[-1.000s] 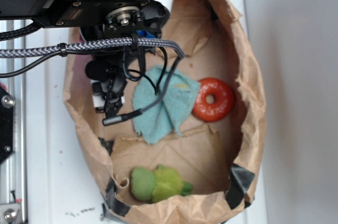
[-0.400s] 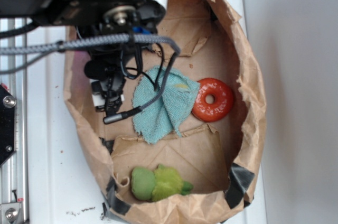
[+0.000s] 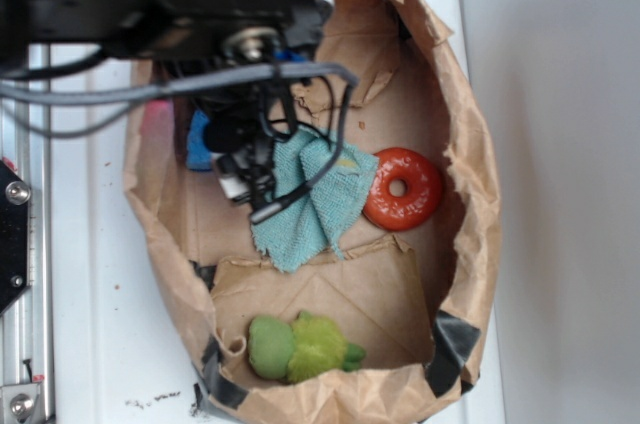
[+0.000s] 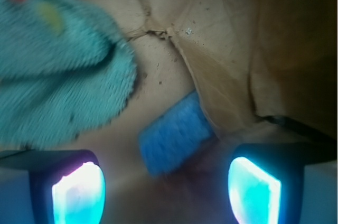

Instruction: Grab the blue sponge.

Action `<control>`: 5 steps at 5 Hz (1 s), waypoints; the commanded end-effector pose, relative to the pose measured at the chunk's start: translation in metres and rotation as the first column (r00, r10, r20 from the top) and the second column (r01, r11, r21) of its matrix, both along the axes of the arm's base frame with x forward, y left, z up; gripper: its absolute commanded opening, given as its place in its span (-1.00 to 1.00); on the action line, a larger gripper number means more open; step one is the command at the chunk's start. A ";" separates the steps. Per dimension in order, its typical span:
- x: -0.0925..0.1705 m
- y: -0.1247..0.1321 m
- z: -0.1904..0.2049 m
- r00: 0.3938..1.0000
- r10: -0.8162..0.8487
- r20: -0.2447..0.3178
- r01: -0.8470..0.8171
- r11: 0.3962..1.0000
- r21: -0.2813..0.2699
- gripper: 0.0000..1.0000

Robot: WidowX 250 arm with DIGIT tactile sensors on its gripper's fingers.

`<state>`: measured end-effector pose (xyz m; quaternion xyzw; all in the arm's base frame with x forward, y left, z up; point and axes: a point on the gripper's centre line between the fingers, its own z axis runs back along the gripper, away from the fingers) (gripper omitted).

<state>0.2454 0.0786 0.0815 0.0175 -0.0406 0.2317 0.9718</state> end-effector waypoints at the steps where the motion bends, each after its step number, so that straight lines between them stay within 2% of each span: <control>1: 0.015 -0.006 -0.004 0.976 0.150 0.157 -0.151 0.989 -0.010 1.00; 2: 0.018 -0.004 -0.015 0.973 0.162 0.167 -0.164 0.986 0.000 1.00; 3: 0.020 -0.002 -0.022 0.976 0.150 0.160 -0.157 0.987 0.036 1.00; 5: 0.006 0.011 -0.023 0.993 0.047 0.109 -0.056 0.995 0.082 1.00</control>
